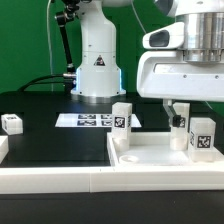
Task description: Assemble square table
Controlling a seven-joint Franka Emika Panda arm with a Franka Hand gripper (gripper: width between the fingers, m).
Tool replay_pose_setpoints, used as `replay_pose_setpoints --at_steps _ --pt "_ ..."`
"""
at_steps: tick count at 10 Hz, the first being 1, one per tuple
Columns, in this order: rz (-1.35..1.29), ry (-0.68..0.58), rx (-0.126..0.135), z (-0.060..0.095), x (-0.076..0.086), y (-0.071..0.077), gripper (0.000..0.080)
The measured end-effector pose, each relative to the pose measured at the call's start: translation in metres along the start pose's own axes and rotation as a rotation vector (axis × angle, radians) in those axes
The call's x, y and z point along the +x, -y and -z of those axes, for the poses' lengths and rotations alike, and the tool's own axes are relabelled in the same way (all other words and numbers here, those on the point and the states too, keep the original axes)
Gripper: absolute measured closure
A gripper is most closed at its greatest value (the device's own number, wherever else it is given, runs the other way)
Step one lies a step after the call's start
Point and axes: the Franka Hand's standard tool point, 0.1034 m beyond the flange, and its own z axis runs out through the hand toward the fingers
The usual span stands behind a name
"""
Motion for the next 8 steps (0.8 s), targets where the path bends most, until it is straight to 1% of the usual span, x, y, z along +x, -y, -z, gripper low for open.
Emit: replay_pose_setpoints --at_steps 5,6,8 --pt "0.239 -0.004 -0.013 -0.0001 0.0005 -0.0011 0.0150" --pt "0.333 -0.007 -0.022 0.0003 0.0012 -0.0014 0.0150" --pt "0.372 -0.007 -0.025 0.0004 0.0015 -0.0017 0.0150"
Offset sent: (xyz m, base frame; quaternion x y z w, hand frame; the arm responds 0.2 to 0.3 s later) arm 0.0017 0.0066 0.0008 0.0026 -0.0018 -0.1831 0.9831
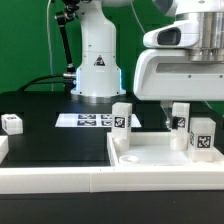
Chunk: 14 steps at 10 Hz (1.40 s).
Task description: Assemble square table
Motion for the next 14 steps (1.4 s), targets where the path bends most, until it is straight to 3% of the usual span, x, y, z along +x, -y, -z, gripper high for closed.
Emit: replay_pose_setpoints --at_steps 2,3,8,11,14 --pt "-0.040 0.000 0.000 0.000 0.000 0.000 0.0415" --pt "-0.040 0.000 0.000 0.000 0.000 0.000 0.0510" --pt "-0.376 -0.001 -0.001 0.000 0.000 -0.006 0.0509" --pt "-0.620 -0.025 -0.022 0.000 -0.004 -0.023 0.0501" --pt "-0.652 -0.028 -0.034 0.000 -0.005 -0.027 0.0499"
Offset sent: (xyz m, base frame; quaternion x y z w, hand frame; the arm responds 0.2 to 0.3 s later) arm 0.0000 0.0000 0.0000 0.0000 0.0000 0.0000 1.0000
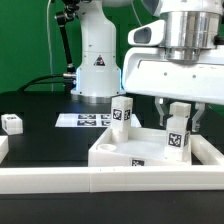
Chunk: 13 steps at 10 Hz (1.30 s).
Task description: Assemble square table
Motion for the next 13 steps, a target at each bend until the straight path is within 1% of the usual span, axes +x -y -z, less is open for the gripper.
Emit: replay_pose_setpoints --at_steps 1,2,3,5,7,10,11,12,13 --pt "0.011 -0.001 0.000 0.000 -0.001 0.001 0.0320" --pt "0.061 -0.005 -0.002 0.002 -0.002 0.003 0.0320" --pt "0.130 -0.008 0.001 0.005 -0.003 0.005 0.0180" --pt "0.269 -0.008 0.009 0.014 0.005 0.002 0.0152" --pt "0.308 -0.009 0.016 0.023 0.010 -0.001 0.0151" --pt "0.324 -0.009 0.012 0.021 0.010 -0.002 0.0151" --pt "0.459 -0.019 -0.005 0.024 0.009 -0.002 0.0151" --pt "0.593 -0.016 -0.005 0.028 0.011 -0.011 0.0151" --pt "0.685 -0.011 -0.005 0.032 0.017 -0.024 0.0151"
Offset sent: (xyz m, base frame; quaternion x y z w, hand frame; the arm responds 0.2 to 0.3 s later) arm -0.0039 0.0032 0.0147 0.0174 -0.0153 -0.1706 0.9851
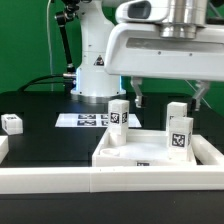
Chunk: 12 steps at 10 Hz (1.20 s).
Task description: Assemble square table
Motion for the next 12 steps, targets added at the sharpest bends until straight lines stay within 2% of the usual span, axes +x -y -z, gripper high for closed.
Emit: replay_pose_setpoints --at_steps 4,5,7,8,9,12 --pt "-0.033 0.003 -0.001 -0.002 -0.001 -0.001 0.0151" --pt "0.085 0.003 0.002 0.000 -0.007 -0.014 0.0151" --pt "0.239 0.016 0.005 0.003 -0.023 -0.067 0.0151" --pt "0.206 0.021 0.003 0.001 -0.024 -0.073 0.0151" --pt "0.243 0.021 0.001 0.001 -0.024 -0.071 0.0151" --pt "0.506 0.025 -0.006 0.000 -0.024 -0.078 0.0151"
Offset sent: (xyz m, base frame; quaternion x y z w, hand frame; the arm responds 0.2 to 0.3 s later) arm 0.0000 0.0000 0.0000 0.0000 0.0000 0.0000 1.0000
